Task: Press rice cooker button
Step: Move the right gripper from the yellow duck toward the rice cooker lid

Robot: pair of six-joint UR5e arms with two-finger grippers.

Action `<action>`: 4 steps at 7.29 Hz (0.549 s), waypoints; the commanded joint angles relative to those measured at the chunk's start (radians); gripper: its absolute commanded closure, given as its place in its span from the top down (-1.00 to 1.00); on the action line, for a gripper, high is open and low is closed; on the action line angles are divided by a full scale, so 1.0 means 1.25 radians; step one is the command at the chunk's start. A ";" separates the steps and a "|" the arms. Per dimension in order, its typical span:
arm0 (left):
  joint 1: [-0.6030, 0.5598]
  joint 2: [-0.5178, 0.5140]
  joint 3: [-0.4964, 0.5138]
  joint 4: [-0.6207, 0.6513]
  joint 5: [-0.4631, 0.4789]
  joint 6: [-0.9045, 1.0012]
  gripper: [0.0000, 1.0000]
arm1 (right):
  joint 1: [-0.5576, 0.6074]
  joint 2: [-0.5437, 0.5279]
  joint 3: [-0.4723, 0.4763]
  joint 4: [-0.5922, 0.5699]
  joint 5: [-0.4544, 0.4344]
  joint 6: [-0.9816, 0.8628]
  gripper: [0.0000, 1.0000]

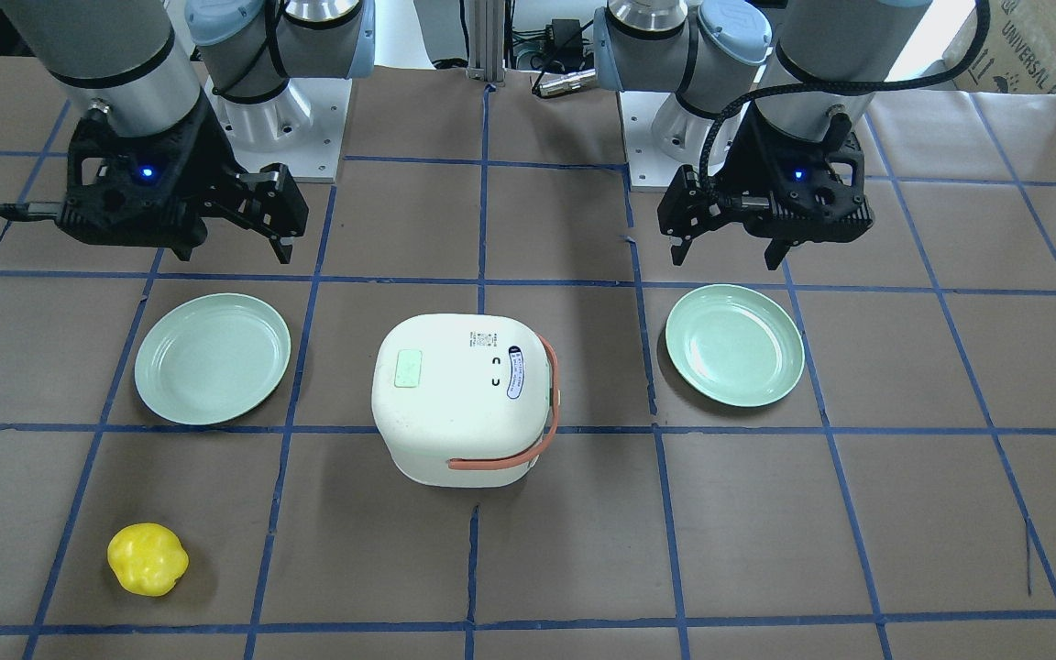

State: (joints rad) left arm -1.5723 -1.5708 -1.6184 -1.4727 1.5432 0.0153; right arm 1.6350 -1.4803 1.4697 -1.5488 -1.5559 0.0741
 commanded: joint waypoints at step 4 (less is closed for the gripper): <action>0.000 0.000 0.000 0.000 0.000 0.000 1.00 | 0.103 0.144 -0.101 -0.014 0.052 0.027 -0.80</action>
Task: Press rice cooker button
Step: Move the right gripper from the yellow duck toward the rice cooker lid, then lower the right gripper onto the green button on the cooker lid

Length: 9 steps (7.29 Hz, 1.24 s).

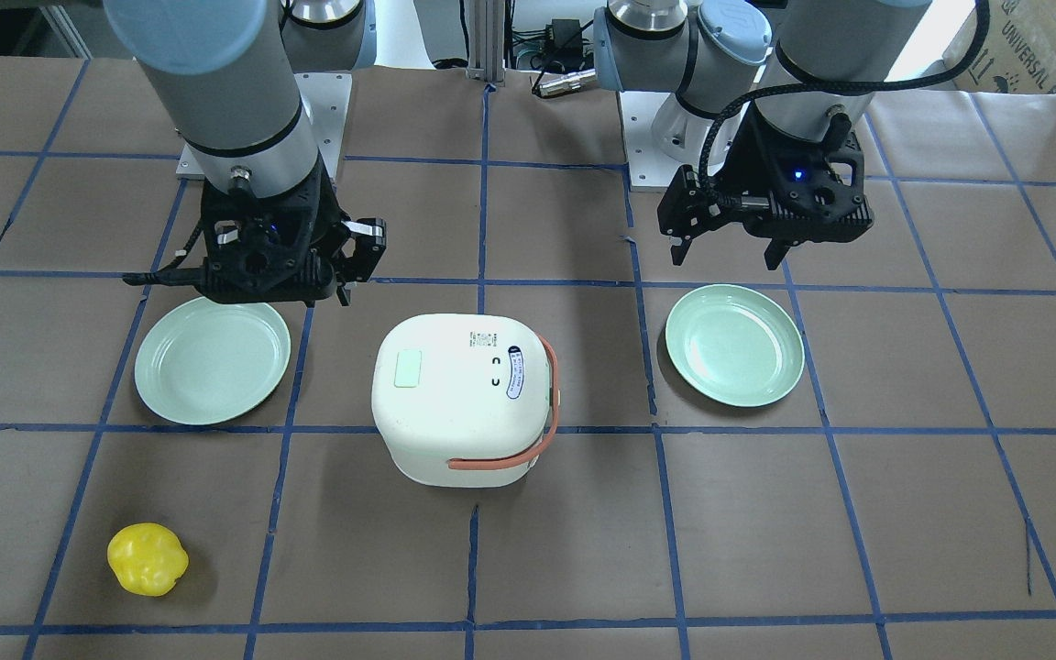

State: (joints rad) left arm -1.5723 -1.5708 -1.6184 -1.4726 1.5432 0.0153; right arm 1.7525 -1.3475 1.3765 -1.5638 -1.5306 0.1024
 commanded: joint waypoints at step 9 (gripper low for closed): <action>0.000 0.000 0.000 0.000 0.000 0.000 1.00 | 0.012 0.075 -0.027 -0.018 0.033 0.011 -0.85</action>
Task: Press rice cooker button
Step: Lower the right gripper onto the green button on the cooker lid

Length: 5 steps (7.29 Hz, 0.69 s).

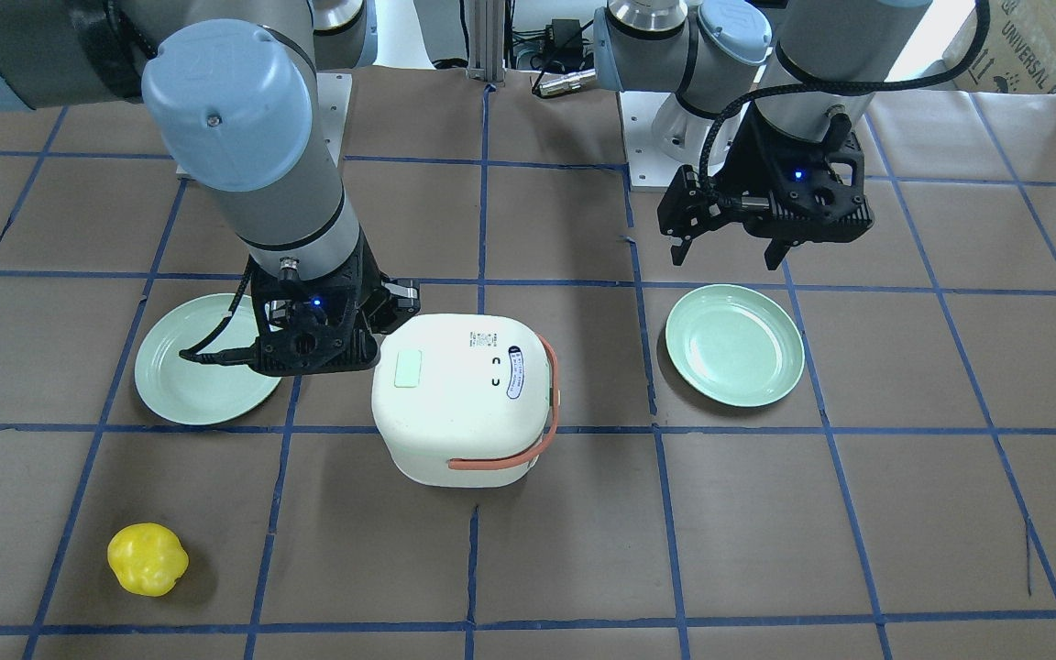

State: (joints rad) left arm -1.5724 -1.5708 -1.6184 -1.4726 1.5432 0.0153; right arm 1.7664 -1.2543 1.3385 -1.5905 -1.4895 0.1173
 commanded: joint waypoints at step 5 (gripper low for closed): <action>0.000 0.000 0.000 0.000 0.000 0.000 1.00 | 0.012 0.033 0.012 -0.047 0.044 0.001 -0.85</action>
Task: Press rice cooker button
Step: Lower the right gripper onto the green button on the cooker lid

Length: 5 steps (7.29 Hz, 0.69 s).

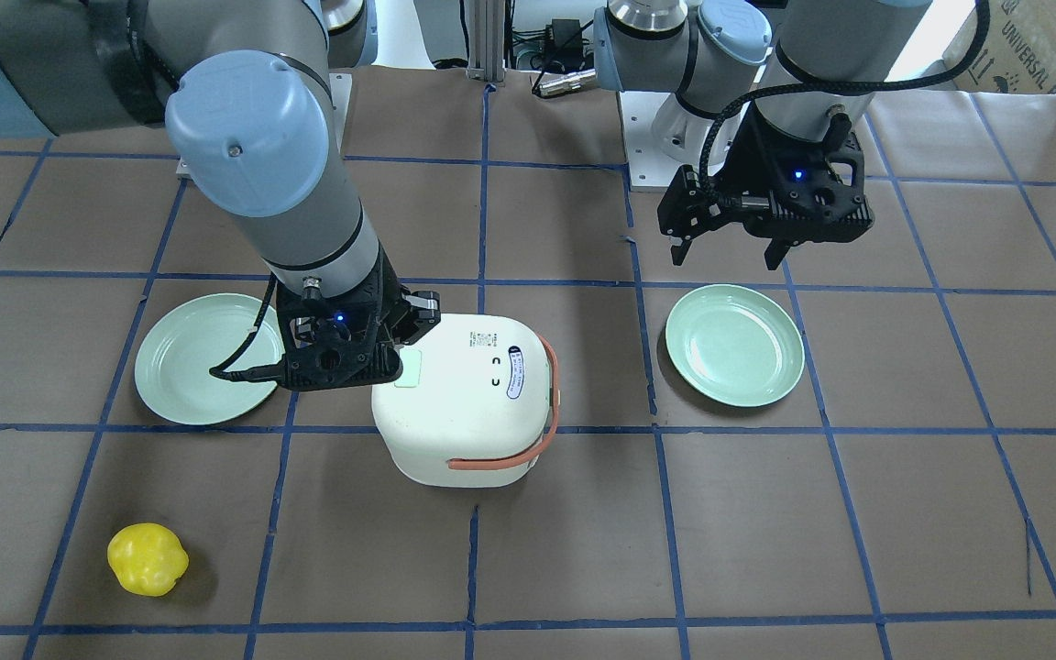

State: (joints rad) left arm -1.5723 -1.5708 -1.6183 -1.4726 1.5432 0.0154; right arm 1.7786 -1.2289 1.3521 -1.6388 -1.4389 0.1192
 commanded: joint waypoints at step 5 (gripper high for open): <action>0.000 0.000 0.000 0.000 0.000 0.000 1.00 | 0.001 0.030 0.052 -0.054 0.001 -0.001 -0.85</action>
State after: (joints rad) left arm -1.5723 -1.5708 -1.6183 -1.4726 1.5432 0.0154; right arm 1.7808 -1.1936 1.4007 -1.6869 -1.4371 0.1160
